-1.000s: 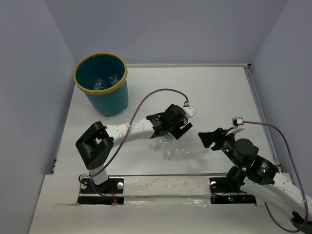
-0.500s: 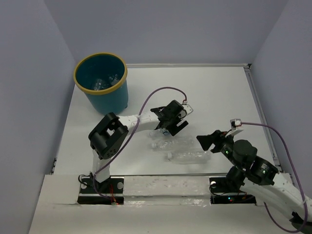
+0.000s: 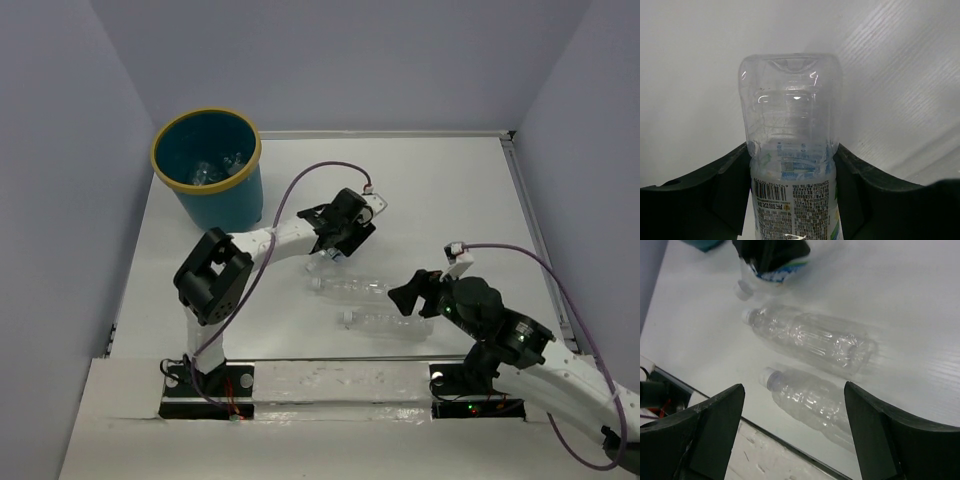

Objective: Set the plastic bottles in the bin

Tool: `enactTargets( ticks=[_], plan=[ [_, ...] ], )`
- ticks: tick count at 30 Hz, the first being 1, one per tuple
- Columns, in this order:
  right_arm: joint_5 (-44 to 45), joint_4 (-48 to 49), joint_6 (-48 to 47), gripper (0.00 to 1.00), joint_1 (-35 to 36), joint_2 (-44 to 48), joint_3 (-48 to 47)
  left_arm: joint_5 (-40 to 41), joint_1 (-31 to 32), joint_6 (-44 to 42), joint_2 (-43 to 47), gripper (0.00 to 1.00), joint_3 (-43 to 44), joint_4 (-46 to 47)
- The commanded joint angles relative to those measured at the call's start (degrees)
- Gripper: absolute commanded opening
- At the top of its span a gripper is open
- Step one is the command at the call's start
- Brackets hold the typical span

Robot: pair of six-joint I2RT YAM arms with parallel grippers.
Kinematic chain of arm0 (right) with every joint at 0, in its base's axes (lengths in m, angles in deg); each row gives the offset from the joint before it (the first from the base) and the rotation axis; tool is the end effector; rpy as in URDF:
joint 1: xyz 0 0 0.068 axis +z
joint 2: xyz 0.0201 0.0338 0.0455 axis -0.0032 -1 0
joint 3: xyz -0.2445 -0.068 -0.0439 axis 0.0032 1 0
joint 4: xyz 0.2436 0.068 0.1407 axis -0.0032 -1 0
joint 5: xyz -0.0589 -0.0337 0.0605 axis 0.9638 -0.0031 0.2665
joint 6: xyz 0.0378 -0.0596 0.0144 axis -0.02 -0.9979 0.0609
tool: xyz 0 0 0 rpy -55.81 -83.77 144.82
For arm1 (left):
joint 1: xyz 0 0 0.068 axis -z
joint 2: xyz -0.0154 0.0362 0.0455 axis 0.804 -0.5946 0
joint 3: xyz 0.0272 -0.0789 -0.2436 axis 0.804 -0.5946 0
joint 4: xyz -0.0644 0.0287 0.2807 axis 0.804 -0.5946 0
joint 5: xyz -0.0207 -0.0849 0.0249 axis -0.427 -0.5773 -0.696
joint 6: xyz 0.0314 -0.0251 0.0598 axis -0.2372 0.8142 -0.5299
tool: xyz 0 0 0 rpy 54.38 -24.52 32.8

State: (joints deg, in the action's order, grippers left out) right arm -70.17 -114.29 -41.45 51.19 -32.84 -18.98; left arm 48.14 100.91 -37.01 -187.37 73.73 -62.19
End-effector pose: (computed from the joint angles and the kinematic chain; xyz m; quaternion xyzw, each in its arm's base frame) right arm 0.1275 0.1310 0.2369 -0.0141 0.8277 0.3018 0.4729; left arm 0.3164 -0.3350 0.1617 0.4280 0.8050 -0.0839 0.4023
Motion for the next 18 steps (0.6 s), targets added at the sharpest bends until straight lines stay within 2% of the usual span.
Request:
enactTargets(
  ticks=[1,3,8,12,18],
  plan=[
    [-9.86,1.23,-2.88,0.85,-0.11,-6.42,-2.5,1.77,-0.64,2.01,13.23,0.42,2.1,4.29],
    [-13.11,0.88,-4.29,0.85,-0.11,-11.08,-3.55,2.65,-0.99,3.33,16.32,0.42,2.63,5.43],
    [-14.63,-0.96,-5.61,0.85,-0.11,-17.15,-6.01,3.79,-3.88,7.28,28.53,0.43,1.5,8.42],
    [-12.61,-4.99,-6.31,0.88,-0.11,-20.32,-9.79,5.64,-10.2,11.33,36.71,0.45,0.7,11.67],
    [-9.53,-14.38,-10.7,0.93,-0.11,-31.47,-18.12,7.23,-26.55,20.29,43.58,0.48,0.87,13.17]
  ],
)
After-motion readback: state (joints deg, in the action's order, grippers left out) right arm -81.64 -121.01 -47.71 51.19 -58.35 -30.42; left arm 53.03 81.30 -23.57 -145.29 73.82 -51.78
